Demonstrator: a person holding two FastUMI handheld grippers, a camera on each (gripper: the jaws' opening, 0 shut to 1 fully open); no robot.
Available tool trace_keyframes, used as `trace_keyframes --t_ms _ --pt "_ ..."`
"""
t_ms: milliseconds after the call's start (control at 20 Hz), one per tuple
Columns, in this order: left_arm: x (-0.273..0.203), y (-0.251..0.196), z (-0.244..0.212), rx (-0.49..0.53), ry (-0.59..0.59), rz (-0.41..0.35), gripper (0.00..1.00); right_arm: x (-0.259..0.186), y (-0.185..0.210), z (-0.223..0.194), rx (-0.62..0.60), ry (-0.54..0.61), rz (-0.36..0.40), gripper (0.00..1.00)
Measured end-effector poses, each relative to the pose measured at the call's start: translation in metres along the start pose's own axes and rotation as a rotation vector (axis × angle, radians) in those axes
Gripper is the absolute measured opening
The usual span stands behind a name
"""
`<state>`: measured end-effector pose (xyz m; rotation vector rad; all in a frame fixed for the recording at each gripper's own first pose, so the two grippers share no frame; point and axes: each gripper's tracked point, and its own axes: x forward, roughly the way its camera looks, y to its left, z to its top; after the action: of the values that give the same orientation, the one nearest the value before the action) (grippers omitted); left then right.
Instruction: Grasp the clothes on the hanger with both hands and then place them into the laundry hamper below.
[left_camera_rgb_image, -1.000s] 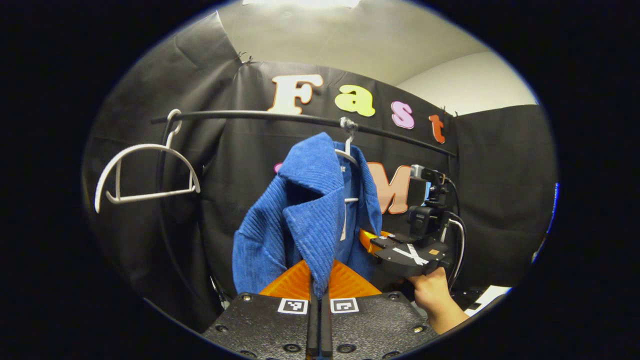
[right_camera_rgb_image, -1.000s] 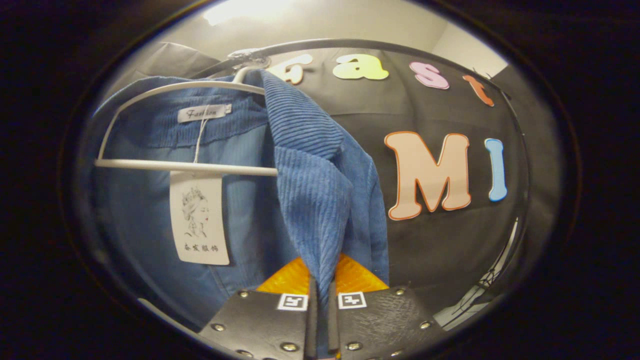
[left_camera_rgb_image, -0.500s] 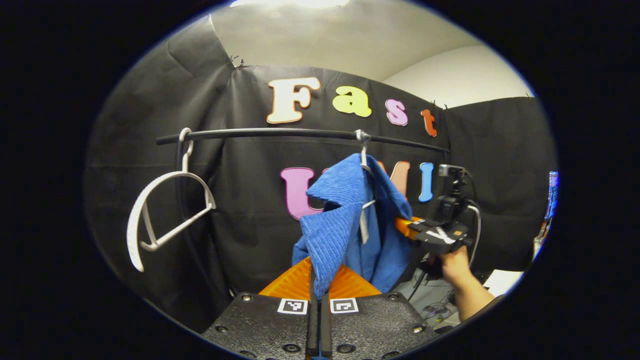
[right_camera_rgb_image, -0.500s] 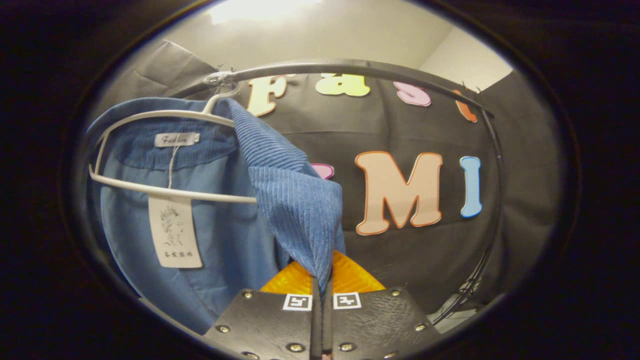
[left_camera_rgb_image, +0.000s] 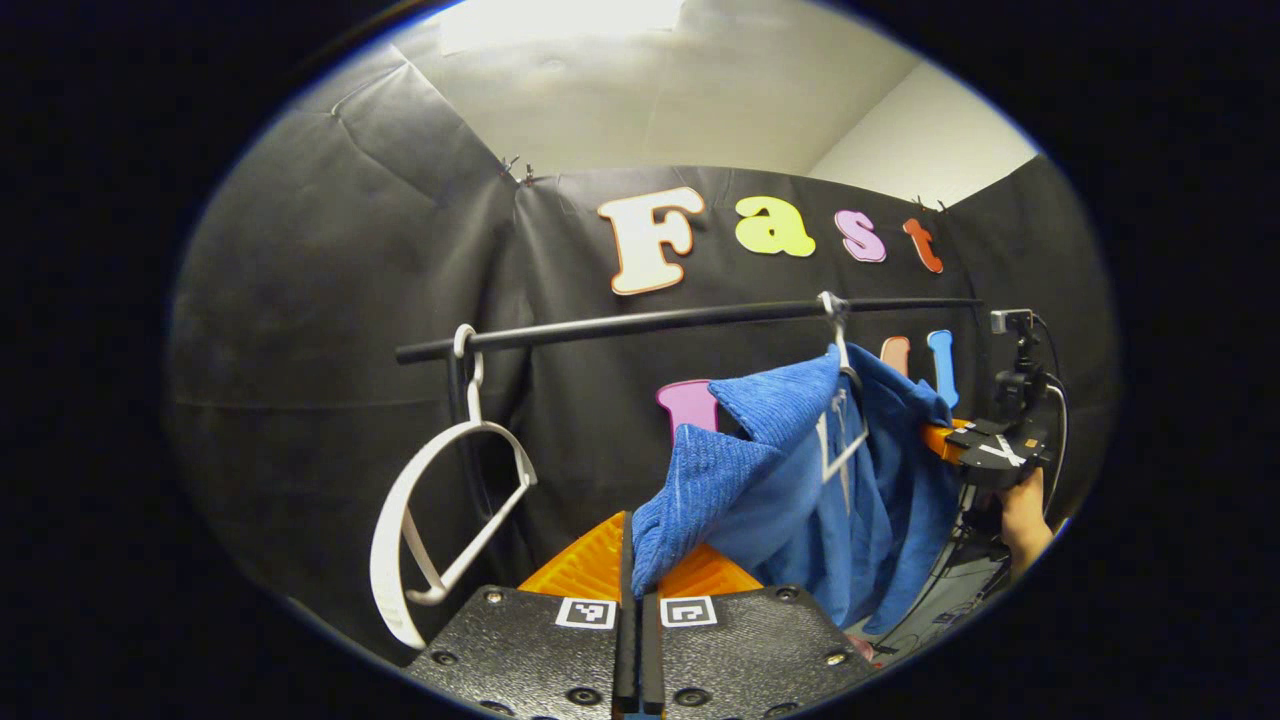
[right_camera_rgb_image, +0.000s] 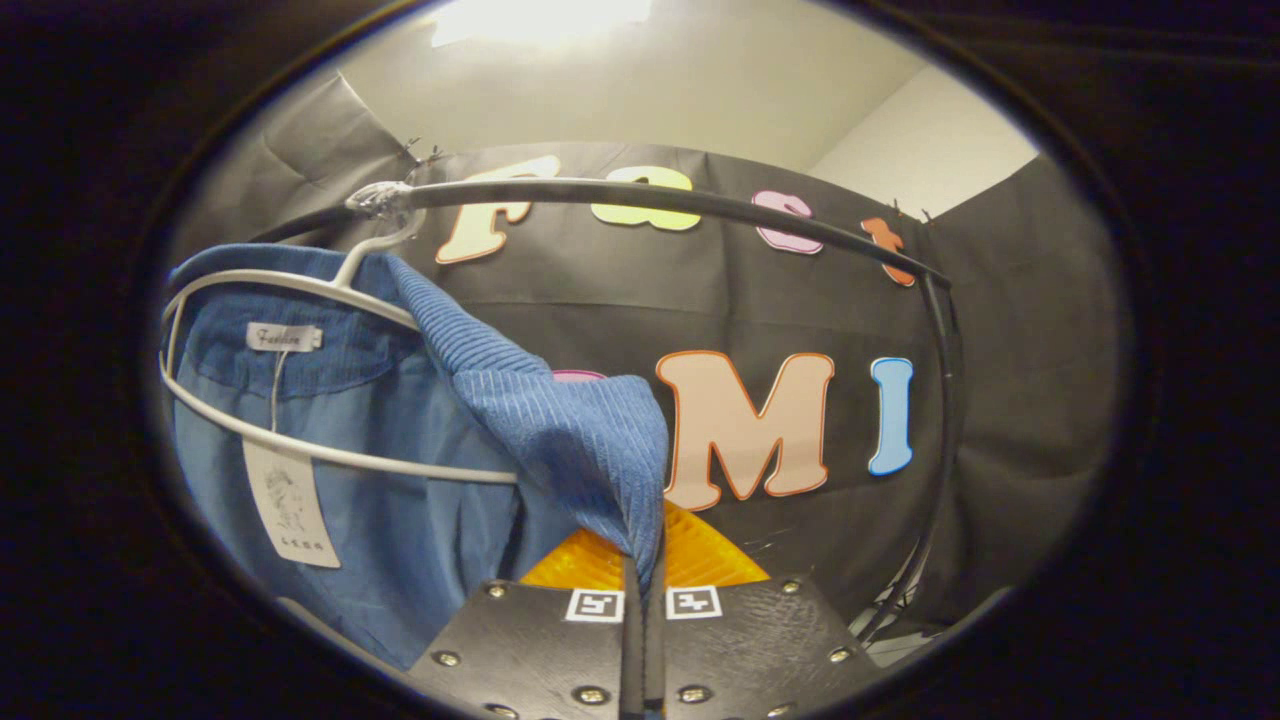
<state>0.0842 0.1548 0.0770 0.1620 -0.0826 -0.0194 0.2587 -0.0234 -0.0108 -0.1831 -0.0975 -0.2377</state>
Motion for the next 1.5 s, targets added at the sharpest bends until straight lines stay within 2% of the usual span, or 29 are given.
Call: trace_keyframes --t_ms 100,150,250,300,400,650,800,950,1100,1200,1300,1500 --pt "0.017 0.017 0.015 0.018 -0.05 0.068 0.02 0.018 0.003 -0.001 0.016 0.011 0.008 0.01" --pt "0.026 0.017 0.018 0.011 -0.055 0.072 0.0 0.028 0.004 0.001 0.026 0.006 0.011 0.04" --pt "0.041 0.006 0.012 -0.017 -0.03 0.052 0.0 0.045 0.001 0.002 0.036 0.001 0.007 0.01" --pt "0.048 0.002 0.009 -0.028 -0.023 0.039 0.04 0.05 0.0 0.0 0.045 0.003 0.002 0.01" --pt "0.061 -0.008 0.006 -0.028 -0.025 0.024 0.0 0.063 -0.005 -0.002 0.073 0.008 -0.01 0.01" --pt "0.075 -0.024 0.004 -0.029 -0.038 0.009 0.02 0.091 -0.026 0.001 0.123 0.007 -0.049 0.0" --pt "0.084 -0.026 -0.007 -0.047 -0.032 0.02 0.02 0.105 -0.027 -0.018 0.153 0.049 -0.04 0.01" --pt "0.097 -0.043 -0.035 -0.103 0.012 -0.01 0.02 0.112 -0.022 -0.056 0.133 0.135 -0.036 0.01" --pt "0.1 -0.052 -0.068 -0.15 0.073 -0.026 0.02 0.106 -0.012 -0.102 0.157 0.222 -0.019 0.02" --pt "0.097 -0.053 -0.094 -0.176 0.124 -0.02 0.02 0.091 0.0 -0.12 0.176 0.225 0.037 0.01" --pt "0.088 -0.053 -0.117 -0.198 0.168 -0.006 0.02 0.07 0.0 -0.132 0.178 0.22 0.036 0.06" --pt "0.073 -0.054 -0.14 -0.169 0.191 0.021 0.02 0.023 0.018 -0.139 0.125 0.209 0.085 0.06"
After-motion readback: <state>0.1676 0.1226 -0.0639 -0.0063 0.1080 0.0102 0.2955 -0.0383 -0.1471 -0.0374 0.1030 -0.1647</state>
